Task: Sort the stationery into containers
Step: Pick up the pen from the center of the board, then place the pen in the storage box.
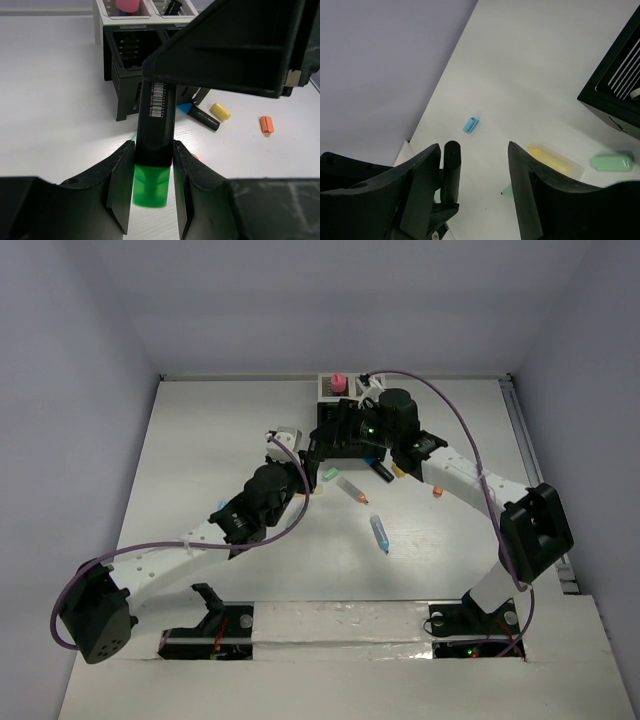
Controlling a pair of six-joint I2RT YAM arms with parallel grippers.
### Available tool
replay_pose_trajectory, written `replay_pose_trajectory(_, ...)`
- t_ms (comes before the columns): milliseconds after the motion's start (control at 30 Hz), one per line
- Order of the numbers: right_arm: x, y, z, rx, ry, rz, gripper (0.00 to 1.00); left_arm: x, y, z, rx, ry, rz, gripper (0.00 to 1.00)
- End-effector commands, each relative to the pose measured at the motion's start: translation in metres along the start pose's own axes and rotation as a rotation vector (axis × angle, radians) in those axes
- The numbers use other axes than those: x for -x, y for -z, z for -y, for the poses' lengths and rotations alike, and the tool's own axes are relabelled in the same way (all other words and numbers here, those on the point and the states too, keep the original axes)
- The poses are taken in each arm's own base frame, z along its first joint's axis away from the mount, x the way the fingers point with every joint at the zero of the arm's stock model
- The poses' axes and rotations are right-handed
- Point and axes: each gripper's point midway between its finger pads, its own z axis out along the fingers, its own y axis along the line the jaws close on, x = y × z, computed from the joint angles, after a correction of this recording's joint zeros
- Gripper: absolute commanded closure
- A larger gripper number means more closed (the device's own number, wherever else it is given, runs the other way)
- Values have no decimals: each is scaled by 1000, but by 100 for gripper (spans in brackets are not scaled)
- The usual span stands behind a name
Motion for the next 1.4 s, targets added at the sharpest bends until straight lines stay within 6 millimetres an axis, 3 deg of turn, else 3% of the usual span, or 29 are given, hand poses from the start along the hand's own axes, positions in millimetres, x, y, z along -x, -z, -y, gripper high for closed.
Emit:
replay_pose_trajectory(0, 18, -3, -26, 75, 11, 36, 39, 23, 2, 2, 2, 16, 88, 88)
replay_pose_trajectory(67, 16, -4, -26, 80, 8, 30, 51, 24, 2, 1, 9, 12, 92, 88)
replay_pose_trajectory(133, 14, -5, -27, 88, 2, 19, 57, 25, 0, 0, 14, 13, 95, 87)
replay_pose_trajectory(167, 13, -5, -26, 87, -1, 14, 72, 24, -1, 1, 13, 8, 94, 87)
replay_pose_trajectory(267, 12, -6, -25, 83, -5, 10, 82, 26, -2, 2, 10, 8, 99, 79)
replay_pose_trajectory(300, 14, -6, -26, 84, -6, 17, 92, 26, -2, 2, 10, 7, 98, 72)
replay_pose_trajectory(333, 14, -5, -26, 82, -9, 22, 96, 28, -2, 3, 9, 9, 102, 53)
replay_pose_trajectory(367, 18, -5, -26, 78, -9, 40, 100, 28, -2, 3, 11, 9, 100, 43)
replay_pose_trajectory(433, 24, -3, -28, 74, -4, 65, 100, 29, -1, 1, 19, 12, 101, 18)
replay_pose_trajectory(533, 40, -3, -25, 37, 11, 130, 100, 33, 5, -2, 28, 24, 111, 1)
replay_pose_trajectory(667, 64, -7, -14, -25, 26, 202, 100, 39, 19, -1, -8, 62, 133, 1)
replay_pose_trajectory(800, 111, 4, 14, -91, 39, 340, 100, 31, 39, -1, -65, 121, 125, 1)
replay_pose_trajectory(1100, 204, 39, 98, -404, 156, 597, 100, 8, 51, 3, -144, 188, 108, 1)
replay_pose_trajectory(1233, 228, 45, 124, -507, 240, 662, 100, -5, 48, 0, -142, 176, 105, 1)
replay_pose_trajectory(1367, 245, 35, 152, -596, 296, 674, 100, -12, 47, 0, -163, 156, 111, 1)
